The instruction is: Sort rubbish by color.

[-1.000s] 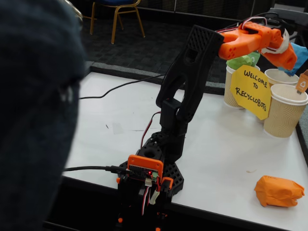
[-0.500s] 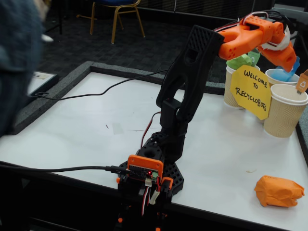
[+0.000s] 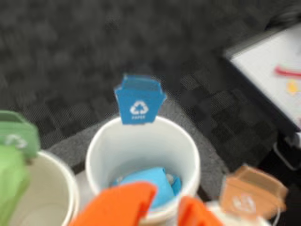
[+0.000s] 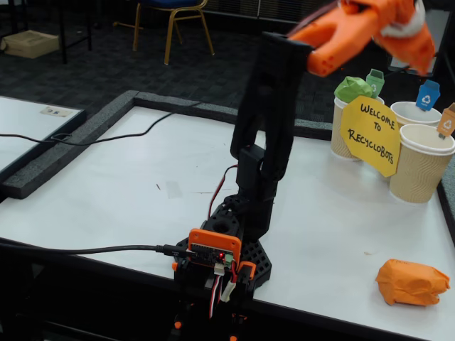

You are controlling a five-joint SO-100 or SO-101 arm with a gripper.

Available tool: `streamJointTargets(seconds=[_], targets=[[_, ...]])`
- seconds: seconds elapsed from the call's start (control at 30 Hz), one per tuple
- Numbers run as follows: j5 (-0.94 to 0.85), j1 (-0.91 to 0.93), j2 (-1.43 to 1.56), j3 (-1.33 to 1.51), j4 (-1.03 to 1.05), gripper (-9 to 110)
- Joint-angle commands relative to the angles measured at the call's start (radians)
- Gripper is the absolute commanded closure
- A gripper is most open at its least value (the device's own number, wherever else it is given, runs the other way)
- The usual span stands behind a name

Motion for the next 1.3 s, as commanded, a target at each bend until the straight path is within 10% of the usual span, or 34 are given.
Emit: streamJointTargets(seconds=[0.0, 1.27], targets=[[0.037, 0.031, 0.354, 0.011, 0.091, 101], [0.936, 0.147, 0.986, 0.584, 0.416, 101]])
